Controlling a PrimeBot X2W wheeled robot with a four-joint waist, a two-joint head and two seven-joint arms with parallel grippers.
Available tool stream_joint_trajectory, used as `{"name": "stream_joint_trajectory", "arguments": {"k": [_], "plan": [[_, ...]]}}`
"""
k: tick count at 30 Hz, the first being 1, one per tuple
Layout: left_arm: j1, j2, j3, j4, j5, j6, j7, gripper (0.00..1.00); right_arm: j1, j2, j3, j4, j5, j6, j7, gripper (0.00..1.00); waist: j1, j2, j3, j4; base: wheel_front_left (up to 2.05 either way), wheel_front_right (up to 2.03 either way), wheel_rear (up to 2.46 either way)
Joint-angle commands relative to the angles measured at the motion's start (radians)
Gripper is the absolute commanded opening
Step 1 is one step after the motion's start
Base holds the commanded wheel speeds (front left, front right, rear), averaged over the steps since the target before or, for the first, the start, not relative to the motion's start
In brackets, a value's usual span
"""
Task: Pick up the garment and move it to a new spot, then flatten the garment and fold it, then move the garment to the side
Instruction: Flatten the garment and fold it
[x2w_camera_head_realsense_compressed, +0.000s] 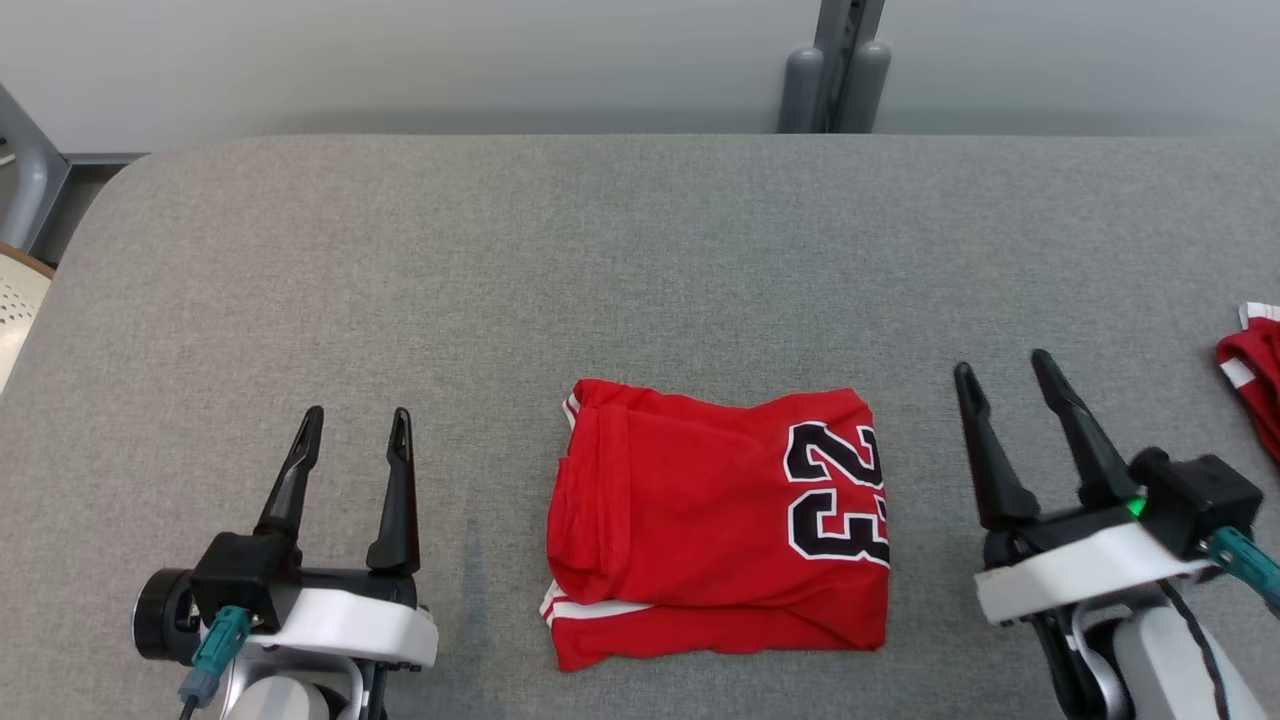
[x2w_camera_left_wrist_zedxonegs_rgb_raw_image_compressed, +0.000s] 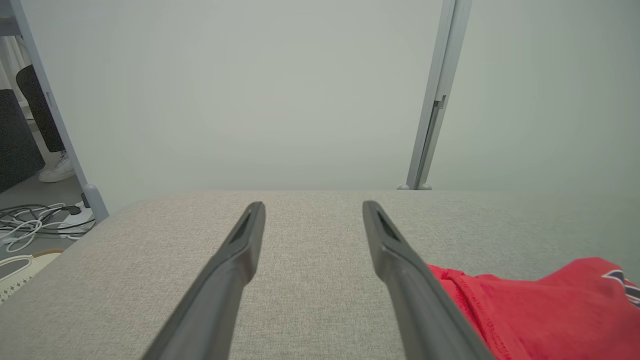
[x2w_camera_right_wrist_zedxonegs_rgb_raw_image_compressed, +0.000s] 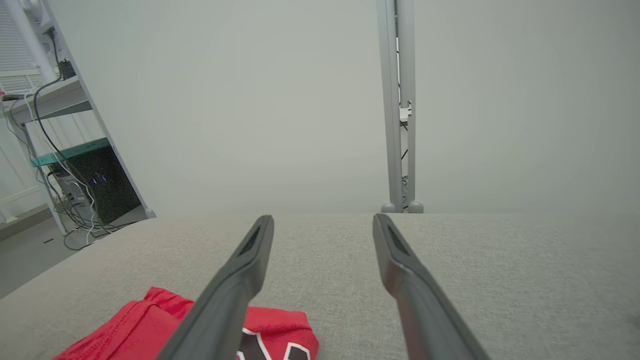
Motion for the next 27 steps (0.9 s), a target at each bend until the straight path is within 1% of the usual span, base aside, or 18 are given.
{"name": "stream_joint_trajectory", "arguments": {"k": [1, 5, 8, 19, 27], "plan": [[0.014, 0.005, 0.006, -0.002, 0.008, 0.004, 0.001, 1.0, 0.029, -0.012, -0.029, -0.005, -0.015, 0.0, -0.007, 1.0, 0.0, -0.0001, -0.012, -0.009, 0.0, 0.0, 0.0], [0.04, 0.013, 0.02, -0.003, 0.012, 0.004, 0.0, 1.0, 0.1, -0.026, -0.115, -0.01, -0.046, 0.0, -0.007, 1.0, 0.0, -0.0001, -0.039, -0.02, 0.0, 0.0, 0.0], [0.068, 0.021, 0.028, -0.008, 0.016, 0.005, 0.0, 1.0, 0.144, -0.033, -0.148, -0.019, -0.061, 0.0, 0.005, 1.0, 0.0, -0.0001, -0.061, -0.027, 0.0, 0.0, 0.0], [0.157, 0.042, 0.025, -0.017, 0.017, -0.01, 0.001, 1.0, 0.287, -0.021, -0.217, -0.088, -0.098, 0.0, 0.071, 1.0, 0.0, -0.0001, -0.149, -0.028, 0.0, 0.0, 0.0], [0.186, 0.055, 0.019, -0.021, 0.01, -0.012, 0.006, 1.0, 0.347, -0.011, -0.238, -0.137, -0.109, 0.0, 0.103, 1.0, 0.0, -0.0001, -0.176, -0.033, 0.0, 0.0, 0.0]]}}
